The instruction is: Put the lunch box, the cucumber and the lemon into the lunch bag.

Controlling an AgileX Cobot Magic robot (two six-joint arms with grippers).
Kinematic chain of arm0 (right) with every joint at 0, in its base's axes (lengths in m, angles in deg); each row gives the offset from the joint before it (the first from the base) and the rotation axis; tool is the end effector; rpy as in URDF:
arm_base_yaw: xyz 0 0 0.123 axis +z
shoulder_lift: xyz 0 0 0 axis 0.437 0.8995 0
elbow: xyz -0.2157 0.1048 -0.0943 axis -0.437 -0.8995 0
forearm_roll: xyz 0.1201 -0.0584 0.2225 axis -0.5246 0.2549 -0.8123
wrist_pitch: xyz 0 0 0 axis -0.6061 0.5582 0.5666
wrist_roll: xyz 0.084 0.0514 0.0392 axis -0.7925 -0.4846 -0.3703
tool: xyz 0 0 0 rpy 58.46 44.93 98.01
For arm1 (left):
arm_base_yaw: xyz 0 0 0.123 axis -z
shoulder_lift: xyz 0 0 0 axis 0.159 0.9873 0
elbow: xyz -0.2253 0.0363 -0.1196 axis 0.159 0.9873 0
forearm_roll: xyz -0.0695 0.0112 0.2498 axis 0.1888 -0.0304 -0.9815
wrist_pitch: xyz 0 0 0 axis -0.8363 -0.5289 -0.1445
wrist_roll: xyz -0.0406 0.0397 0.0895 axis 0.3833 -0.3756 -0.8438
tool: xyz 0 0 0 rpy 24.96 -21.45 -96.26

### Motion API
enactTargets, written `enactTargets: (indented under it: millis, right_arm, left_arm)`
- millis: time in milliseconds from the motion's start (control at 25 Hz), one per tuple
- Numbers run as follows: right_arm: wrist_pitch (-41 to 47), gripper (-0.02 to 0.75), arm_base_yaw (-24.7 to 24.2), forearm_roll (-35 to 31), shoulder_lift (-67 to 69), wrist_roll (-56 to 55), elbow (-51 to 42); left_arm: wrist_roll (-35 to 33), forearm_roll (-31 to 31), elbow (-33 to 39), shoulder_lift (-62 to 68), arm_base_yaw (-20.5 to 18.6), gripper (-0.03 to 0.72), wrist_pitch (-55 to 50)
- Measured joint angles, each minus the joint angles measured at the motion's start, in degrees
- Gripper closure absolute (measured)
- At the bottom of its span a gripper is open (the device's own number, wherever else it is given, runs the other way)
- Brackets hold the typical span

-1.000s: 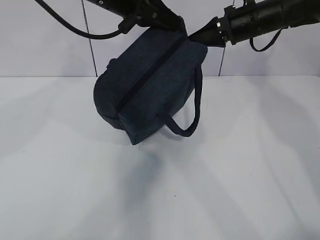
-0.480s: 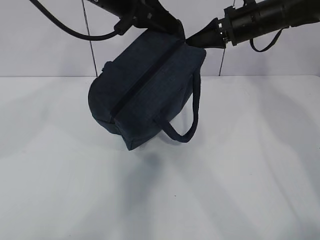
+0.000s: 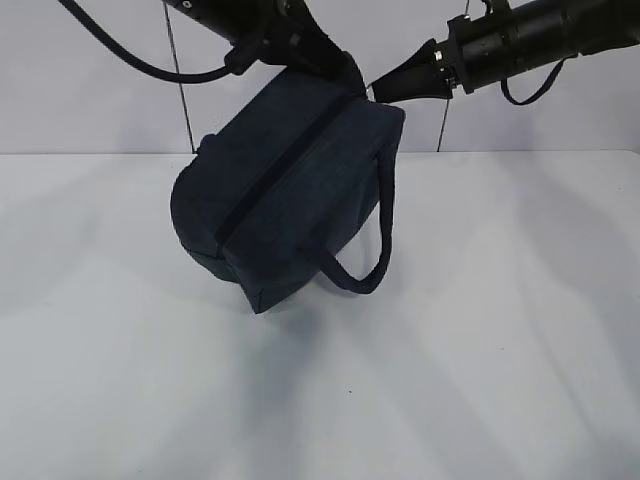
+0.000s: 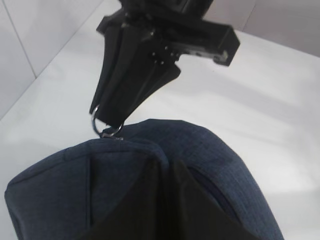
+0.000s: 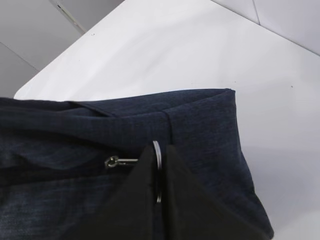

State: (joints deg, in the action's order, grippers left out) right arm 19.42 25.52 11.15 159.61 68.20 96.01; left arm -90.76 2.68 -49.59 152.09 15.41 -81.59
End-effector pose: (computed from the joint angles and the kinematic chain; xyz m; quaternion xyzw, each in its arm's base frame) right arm 0.4748 0.0887 0.2272 -0.3480 0.7752 0.4099 0.3316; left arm 0.3896 -0.2552 0.2934 0.4842 0.7302 -0.3260 0.3552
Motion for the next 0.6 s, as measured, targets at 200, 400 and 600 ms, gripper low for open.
enactTargets:
  millis: [200, 400, 600]
  right_arm:
    - [-0.3, 0.730, 0.0, 0.5, 0.0, 0.0, 0.0]
    - [-0.3, 0.730, 0.0, 0.5, 0.1, 0.2, 2.3]
    - [-0.7, 0.730, 0.0, -1.0, 0.2, 0.9, 3.9]
  left_arm:
    - [2.5, -3.0, 0.0, 0.0, 0.0, 0.674, -0.2]
    - [3.4, -3.1, 0.0, 0.0, 0.0, 0.674, 0.0]
    - [4.0, -3.3, 0.0, 0.2, 0.7, 0.674, 0.2]
